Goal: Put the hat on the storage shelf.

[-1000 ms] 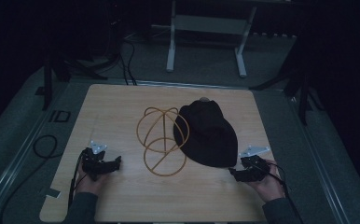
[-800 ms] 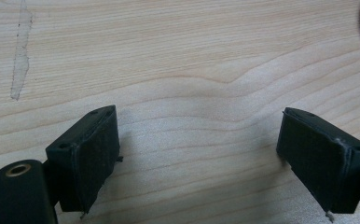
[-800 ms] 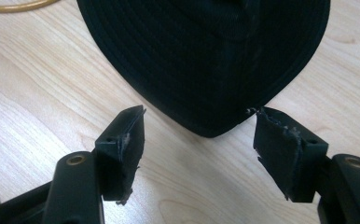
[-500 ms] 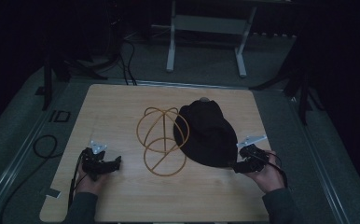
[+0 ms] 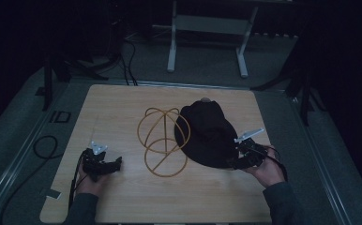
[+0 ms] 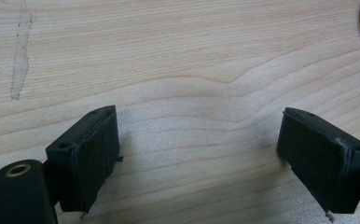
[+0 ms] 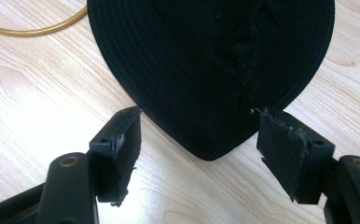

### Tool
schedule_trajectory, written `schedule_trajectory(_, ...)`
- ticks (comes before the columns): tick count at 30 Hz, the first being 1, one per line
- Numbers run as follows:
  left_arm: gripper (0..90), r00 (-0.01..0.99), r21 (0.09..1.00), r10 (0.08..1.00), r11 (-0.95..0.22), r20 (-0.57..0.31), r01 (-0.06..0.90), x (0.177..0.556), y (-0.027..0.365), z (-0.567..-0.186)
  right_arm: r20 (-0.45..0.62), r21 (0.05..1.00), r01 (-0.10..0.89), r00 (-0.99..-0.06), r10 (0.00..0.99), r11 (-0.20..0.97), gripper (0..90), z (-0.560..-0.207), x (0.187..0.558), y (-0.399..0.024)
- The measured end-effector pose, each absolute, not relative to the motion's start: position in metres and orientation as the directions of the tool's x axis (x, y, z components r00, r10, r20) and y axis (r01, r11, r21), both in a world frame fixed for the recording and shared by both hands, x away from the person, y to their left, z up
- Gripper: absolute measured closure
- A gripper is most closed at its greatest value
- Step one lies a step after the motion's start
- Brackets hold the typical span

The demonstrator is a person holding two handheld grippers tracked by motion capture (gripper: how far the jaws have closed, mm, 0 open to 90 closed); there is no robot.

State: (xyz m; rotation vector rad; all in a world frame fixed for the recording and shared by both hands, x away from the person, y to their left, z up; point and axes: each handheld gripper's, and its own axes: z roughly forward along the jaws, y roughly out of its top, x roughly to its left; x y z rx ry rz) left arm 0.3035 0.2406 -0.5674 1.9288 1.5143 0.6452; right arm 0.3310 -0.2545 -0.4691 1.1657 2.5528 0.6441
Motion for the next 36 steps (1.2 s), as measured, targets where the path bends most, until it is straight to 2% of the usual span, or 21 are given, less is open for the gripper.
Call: schedule_trajectory(36, 13.4, 0.231, 0.710, 0.973, -0.171, 0.012, 0.683, 0.303, 0.241, -0.567, -0.041, 0.378, 0.700, -0.642, 0.766, 0.606, 30.4, -0.468, 0.380, -0.242)
